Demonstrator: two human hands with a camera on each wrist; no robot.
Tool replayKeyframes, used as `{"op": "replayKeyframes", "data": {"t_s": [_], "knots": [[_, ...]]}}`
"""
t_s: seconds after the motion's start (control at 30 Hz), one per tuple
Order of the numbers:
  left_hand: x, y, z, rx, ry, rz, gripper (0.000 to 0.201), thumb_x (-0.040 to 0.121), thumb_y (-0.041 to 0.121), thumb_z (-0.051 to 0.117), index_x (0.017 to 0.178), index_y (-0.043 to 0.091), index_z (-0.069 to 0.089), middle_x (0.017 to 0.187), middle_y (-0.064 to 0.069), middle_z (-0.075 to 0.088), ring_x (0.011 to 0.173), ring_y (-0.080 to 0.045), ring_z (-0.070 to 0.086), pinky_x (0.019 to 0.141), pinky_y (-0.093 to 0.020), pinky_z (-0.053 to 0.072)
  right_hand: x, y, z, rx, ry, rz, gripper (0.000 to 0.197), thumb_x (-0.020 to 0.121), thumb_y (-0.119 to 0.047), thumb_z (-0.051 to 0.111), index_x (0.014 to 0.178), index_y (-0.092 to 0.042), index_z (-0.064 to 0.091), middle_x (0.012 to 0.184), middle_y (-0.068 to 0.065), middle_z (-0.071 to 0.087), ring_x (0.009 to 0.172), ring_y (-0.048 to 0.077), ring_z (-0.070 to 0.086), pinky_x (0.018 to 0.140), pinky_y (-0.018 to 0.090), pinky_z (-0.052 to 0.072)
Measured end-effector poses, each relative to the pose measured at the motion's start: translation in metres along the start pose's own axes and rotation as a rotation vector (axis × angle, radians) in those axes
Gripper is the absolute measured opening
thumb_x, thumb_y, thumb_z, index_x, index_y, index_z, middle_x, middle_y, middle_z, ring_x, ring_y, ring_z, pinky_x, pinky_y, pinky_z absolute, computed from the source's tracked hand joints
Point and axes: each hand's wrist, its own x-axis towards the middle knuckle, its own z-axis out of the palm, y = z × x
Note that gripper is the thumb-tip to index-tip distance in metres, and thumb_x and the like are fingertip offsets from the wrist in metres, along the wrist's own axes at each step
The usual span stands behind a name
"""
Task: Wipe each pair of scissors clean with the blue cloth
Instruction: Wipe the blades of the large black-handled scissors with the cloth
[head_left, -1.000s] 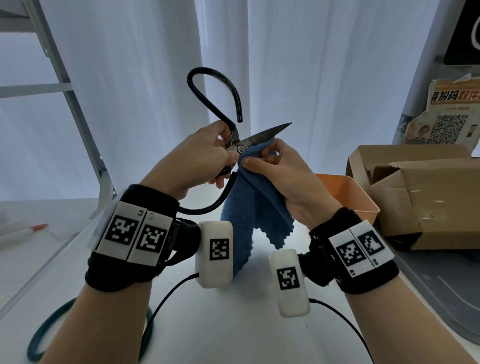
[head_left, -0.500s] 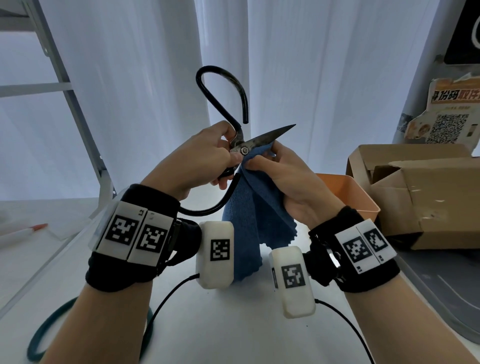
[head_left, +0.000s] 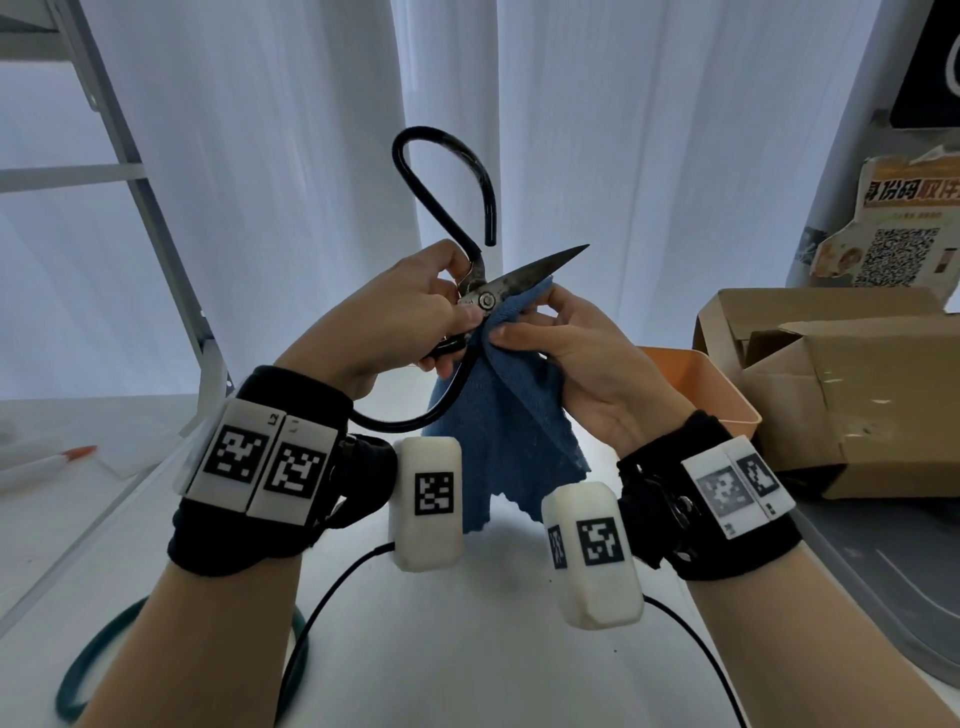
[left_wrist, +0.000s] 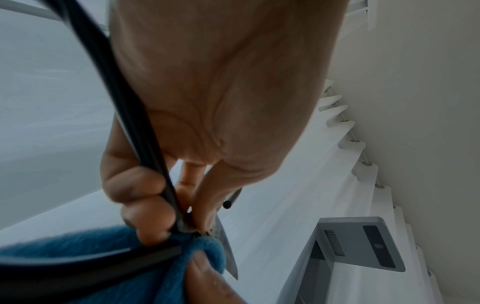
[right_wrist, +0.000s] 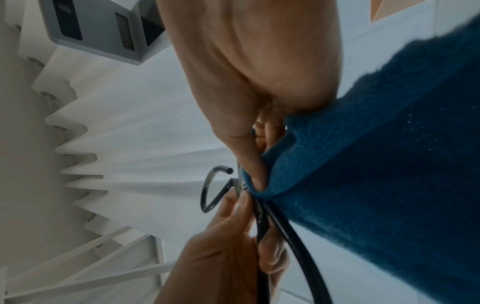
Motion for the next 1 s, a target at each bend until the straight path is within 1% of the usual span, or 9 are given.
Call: {"op": "replayKeyframes", "data": {"t_s": [0.07,0.2,0.4,0.5,0.6,0.73,0.8,0.9,1.0], "knots": [[-0.0004,0.0004,-0.0003,0.007,-0.003,0.009,0.009,0.099,0.01,0.055,0.102,0.018,0.051,0.07,-0.004,0.058,0.05,-0.016,0.055,0.05,-0.026,0.043,-0.0001,0.0014,0.0004,-0.006,0.006,-0.006,0.048,0.084,0.013,0.066,0.13,0.007,0.052,0.116,0.023,0.069,0.1,0.031,0.07,0.096,0.038,0.056],[-0.0004,-0.0018,-0.002,-0.005,0.0,0.005,0.009,0.099,0.01,0.055,0.103,0.018,0.054,0.07,-0.004,0.058,0.048,-0.013,0.054,0.051,-0.026,0.042,-0.0011,0.0009,0.0044,-0.065,0.02,-0.023,0.045,0.085,0.008,0.068,0.128,0.007,0.054,0.102,0.015,0.068,0.086,0.017,0.07,0.082,0.024,0.058],[0.0007,-0.0025,0.0006,0.018,0.001,-0.001,0.01,0.099,0.01,0.055,0.102,0.018,0.051,0.072,-0.008,0.057,0.05,-0.017,0.055,0.048,-0.025,0.042,-0.002,-0.0021,0.0017,-0.1,0.009,0.019,0.044,0.085,0.018,0.06,0.126,0.007,0.051,0.114,0.027,0.069,0.097,0.034,0.07,0.091,0.041,0.058],[0.0009,-0.0011,0.0021,0.042,-0.007,0.018,0.013,0.099,0.009,0.055,0.099,0.021,0.05,0.068,-0.004,0.057,0.05,-0.015,0.054,0.05,-0.024,0.043,-0.0016,-0.0007,0.0018,-0.146,0.018,-0.003,0.04,0.086,0.013,0.064,0.124,0.007,0.055,0.11,0.022,0.071,0.097,0.028,0.07,0.092,0.035,0.057],[0.0005,-0.0017,0.0002,0.026,0.003,0.018,0.012,0.1,0.01,0.055,0.098,0.021,0.052,0.063,-0.001,0.056,0.05,-0.014,0.053,0.051,-0.025,0.042,-0.0023,-0.001,0.0029,-0.171,0.018,-0.022,0.036,0.085,0.009,0.067,0.12,0.004,0.058,0.101,0.011,0.072,0.091,0.018,0.07,0.085,0.026,0.058],[-0.0002,-0.0036,-0.0035,-0.003,0.013,-0.003,0.01,0.099,0.009,0.056,0.099,0.018,0.052,0.068,-0.005,0.057,0.053,-0.018,0.055,0.052,-0.028,0.042,-0.0016,-0.0044,-0.0016,-0.188,-0.002,0.028,0.04,0.086,0.016,0.061,0.124,0.005,0.054,0.114,0.025,0.07,0.101,0.033,0.069,0.096,0.042,0.055],[0.0002,-0.0029,-0.0022,-0.001,0.005,-0.001,0.009,0.1,0.01,0.056,0.101,0.018,0.052,0.069,-0.004,0.057,0.052,-0.017,0.055,0.051,-0.027,0.042,-0.0018,-0.0034,-0.001,-0.215,0.005,0.043,0.039,0.087,0.012,0.063,0.125,0.005,0.054,0.118,0.024,0.069,0.101,0.031,0.068,0.096,0.039,0.056],[0.0009,-0.0025,0.0001,0.005,0.01,-0.006,0.008,0.1,0.011,0.056,0.103,0.018,0.054,0.066,-0.001,0.058,0.05,-0.015,0.055,0.05,-0.025,0.042,-0.0027,-0.0019,0.002,-0.243,0.018,0.031,0.037,0.088,0.004,0.067,0.123,0.0,0.058,0.113,0.017,0.07,0.093,0.018,0.07,0.087,0.026,0.058],[0.0013,-0.0041,-0.0012,-0.005,0.022,-0.014,0.009,0.099,0.01,0.056,0.105,0.017,0.053,0.069,-0.004,0.058,0.051,-0.017,0.055,0.052,-0.027,0.042,-0.0005,-0.003,-0.0016,-0.204,0.016,0.05,0.04,0.086,0.013,0.063,0.124,0.003,0.056,0.117,0.023,0.069,0.1,0.029,0.069,0.095,0.038,0.056]]}}
